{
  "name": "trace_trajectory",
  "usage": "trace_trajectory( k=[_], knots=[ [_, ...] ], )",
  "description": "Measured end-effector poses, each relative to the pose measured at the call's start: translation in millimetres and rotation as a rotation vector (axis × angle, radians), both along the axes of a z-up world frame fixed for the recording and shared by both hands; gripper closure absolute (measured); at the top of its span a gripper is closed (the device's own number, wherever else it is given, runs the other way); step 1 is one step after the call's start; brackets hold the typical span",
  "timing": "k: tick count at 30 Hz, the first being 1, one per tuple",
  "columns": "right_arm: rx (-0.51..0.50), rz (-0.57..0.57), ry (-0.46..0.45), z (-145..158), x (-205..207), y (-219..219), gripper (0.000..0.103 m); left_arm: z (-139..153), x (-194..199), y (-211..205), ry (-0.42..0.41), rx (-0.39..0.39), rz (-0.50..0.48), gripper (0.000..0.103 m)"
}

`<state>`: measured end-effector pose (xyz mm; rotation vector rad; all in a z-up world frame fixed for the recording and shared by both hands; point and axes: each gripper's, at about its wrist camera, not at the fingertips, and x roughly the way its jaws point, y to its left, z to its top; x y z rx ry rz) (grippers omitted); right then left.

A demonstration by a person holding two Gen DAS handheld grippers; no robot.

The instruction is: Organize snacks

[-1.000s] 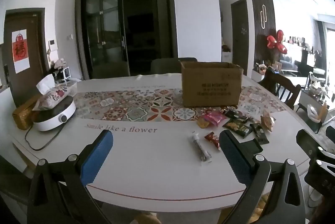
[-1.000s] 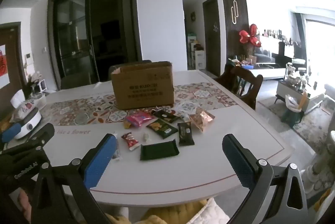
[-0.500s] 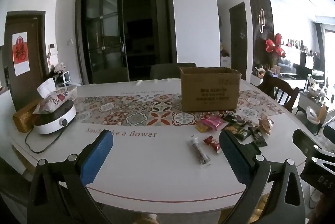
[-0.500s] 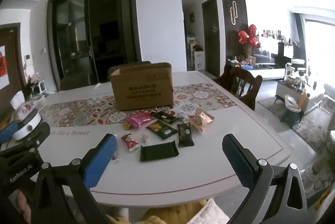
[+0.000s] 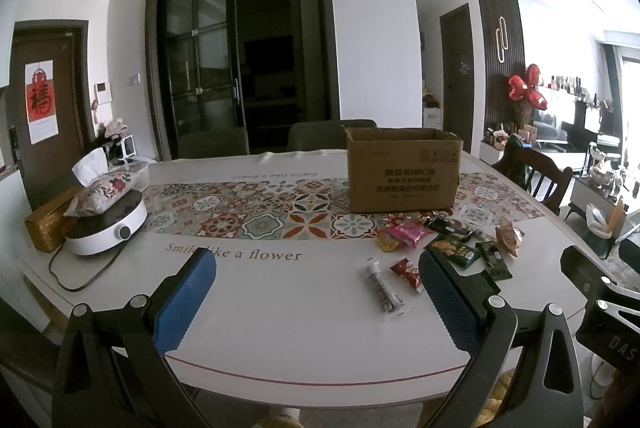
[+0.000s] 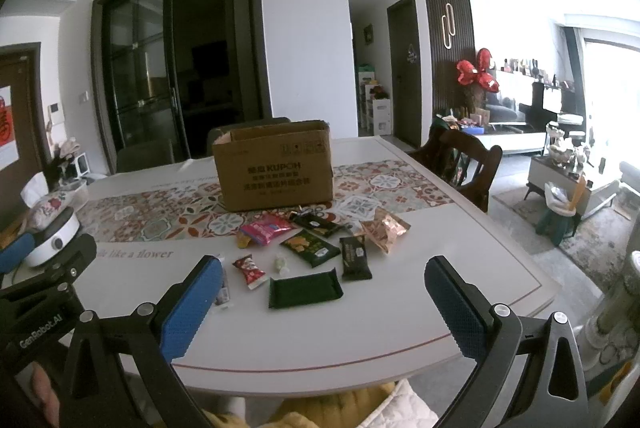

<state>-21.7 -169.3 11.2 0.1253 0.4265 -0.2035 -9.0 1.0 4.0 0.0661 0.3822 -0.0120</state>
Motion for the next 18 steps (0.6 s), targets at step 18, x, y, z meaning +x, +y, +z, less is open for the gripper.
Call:
trace_trajectory(
  k=[18],
  knots=[
    [-0.011, 0.007, -0.006, 6.1, 1.9, 5.3, 0.001, 0.1, 0.0, 0.9, 0.000, -0.002, -0.002, 0.000]
  ],
)
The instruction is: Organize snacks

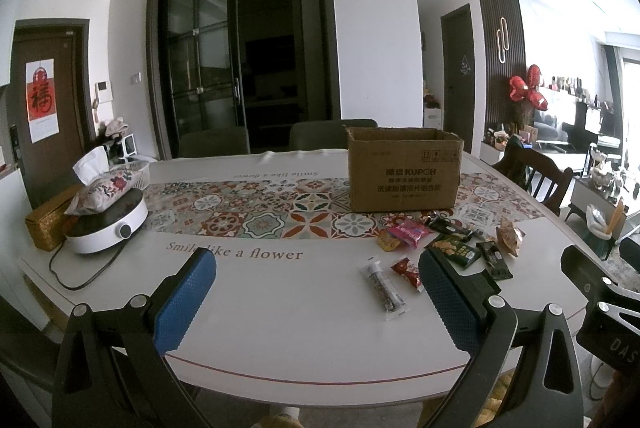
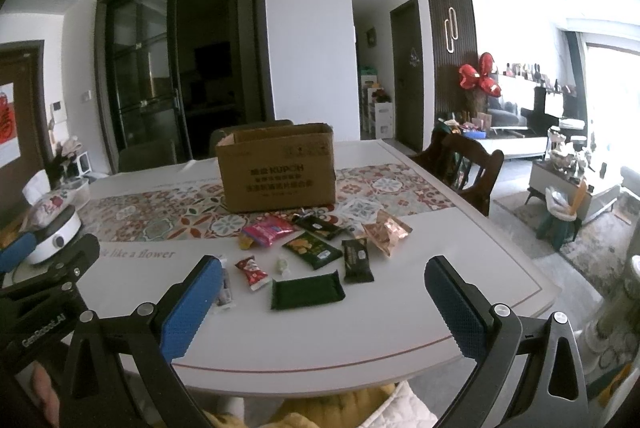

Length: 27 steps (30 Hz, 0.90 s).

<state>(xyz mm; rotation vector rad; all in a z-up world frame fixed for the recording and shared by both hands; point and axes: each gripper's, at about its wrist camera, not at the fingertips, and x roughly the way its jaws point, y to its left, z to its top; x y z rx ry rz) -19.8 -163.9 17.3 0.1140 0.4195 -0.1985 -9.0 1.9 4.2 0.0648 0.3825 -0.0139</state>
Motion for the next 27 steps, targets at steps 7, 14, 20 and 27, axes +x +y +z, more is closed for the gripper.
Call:
trace_trajectory(
  k=[7, 14, 20, 27],
  knots=[
    [-0.001, 0.000, 0.000, -0.3, -0.1, 0.2, 0.001, -0.9, -0.8, 0.7, 0.000, 0.000, 0.002, 0.000],
    [-0.002, 0.000, -0.001, -0.6, -0.2, 0.3, 0.001, -0.8, -0.7, 0.9, 0.000, -0.001, 0.001, 0.000],
    [-0.002, -0.001, -0.002, -0.6, -0.4, 0.2, 0.001, -1.1, -0.7, 1.3, 0.000, -0.001, 0.001, 0.000],
    [-0.002, 0.000, -0.002, -0.6, -0.5, 0.4, 0.001, -0.8, -0.6, 1.5, 0.001, -0.001, 0.001, 0.000]
  ],
)
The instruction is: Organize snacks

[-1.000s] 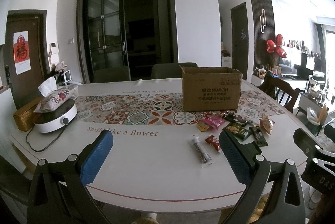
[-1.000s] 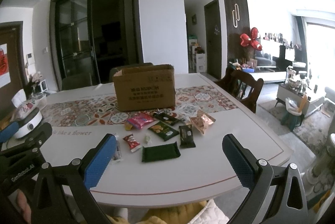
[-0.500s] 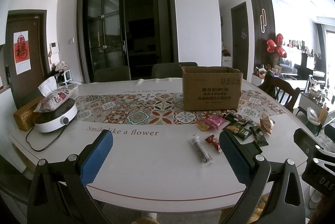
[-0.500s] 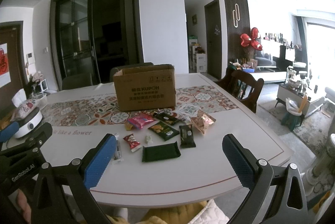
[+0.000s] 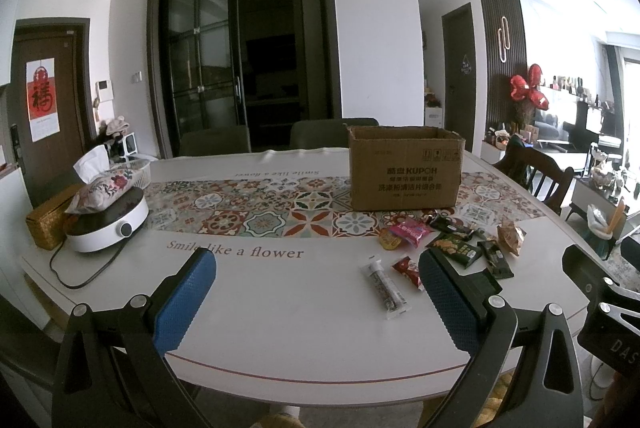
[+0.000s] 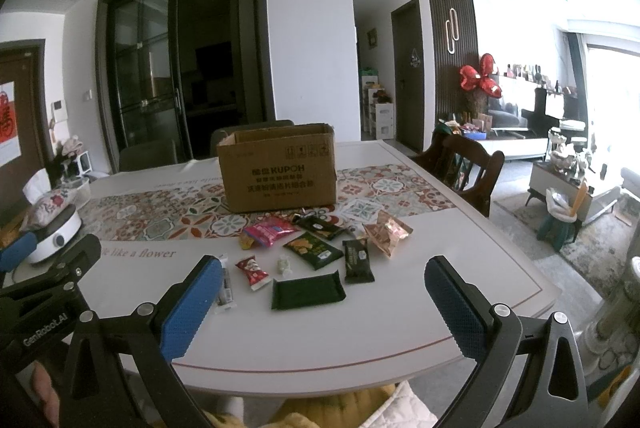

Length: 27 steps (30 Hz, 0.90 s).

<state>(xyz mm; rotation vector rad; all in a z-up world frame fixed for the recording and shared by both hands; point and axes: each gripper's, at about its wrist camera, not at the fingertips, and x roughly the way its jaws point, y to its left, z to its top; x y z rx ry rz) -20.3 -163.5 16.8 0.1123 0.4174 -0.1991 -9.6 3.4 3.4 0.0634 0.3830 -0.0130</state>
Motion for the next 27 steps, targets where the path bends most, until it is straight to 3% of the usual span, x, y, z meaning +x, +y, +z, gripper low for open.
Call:
trace_trajectory(
  k=[15, 27],
  knots=[
    [0.000, 0.027, 0.034, -7, 10, 4, 0.001, -13, 6, 4, 0.025, -0.003, -0.016, 0.000],
    [0.041, 0.090, 0.135, -33, 56, -6, 0.001, -35, 54, -11, 0.141, 0.024, -0.066, 0.000]
  ],
)
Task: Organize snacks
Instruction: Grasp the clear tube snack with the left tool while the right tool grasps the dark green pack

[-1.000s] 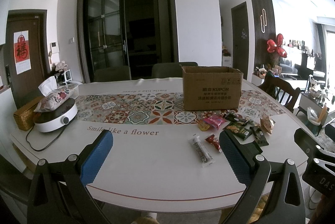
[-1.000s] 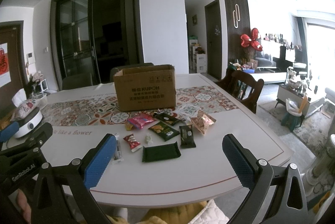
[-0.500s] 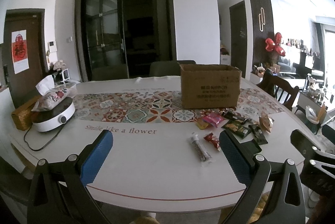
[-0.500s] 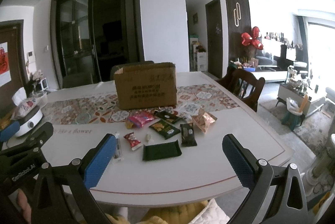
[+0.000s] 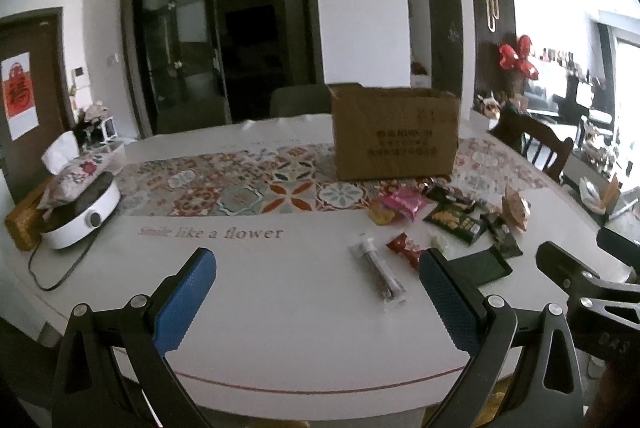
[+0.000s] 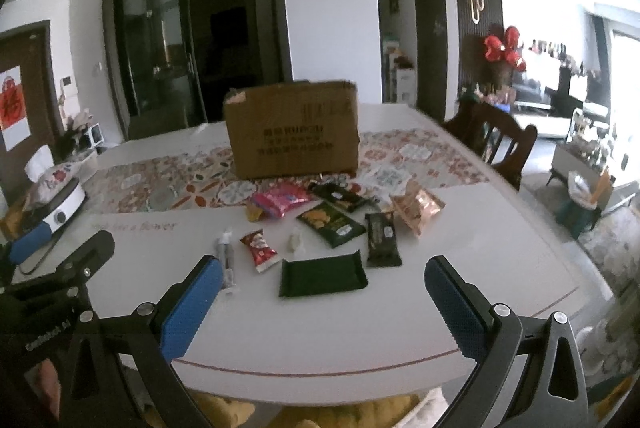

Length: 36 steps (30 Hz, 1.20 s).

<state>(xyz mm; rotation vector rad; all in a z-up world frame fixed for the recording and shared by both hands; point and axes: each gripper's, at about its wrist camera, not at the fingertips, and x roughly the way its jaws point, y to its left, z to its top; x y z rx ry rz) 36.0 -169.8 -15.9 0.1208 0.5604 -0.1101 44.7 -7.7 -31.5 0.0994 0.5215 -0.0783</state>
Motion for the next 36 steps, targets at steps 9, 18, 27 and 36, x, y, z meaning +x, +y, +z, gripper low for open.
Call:
trace_trajectory(
  k=[9, 18, 27, 36],
  knots=[
    [0.042, 0.039, 0.114, -29, 42, -11, 0.001, -26, 43, -17, 0.139, 0.020, -0.094, 0.020],
    [0.076, 0.071, 0.226, -59, 83, -14, 0.001, -51, 83, -25, 0.272, 0.010, -0.186, 0.040],
    [0.040, 0.065, 0.294, -79, 108, -16, 0.001, -75, 117, -28, 0.377, -0.047, -0.209, 0.044],
    [0.025, 0.102, 0.332, -91, 118, -13, 0.001, -92, 134, -37, 0.442, -0.069, -0.213, 0.048]
  ],
)
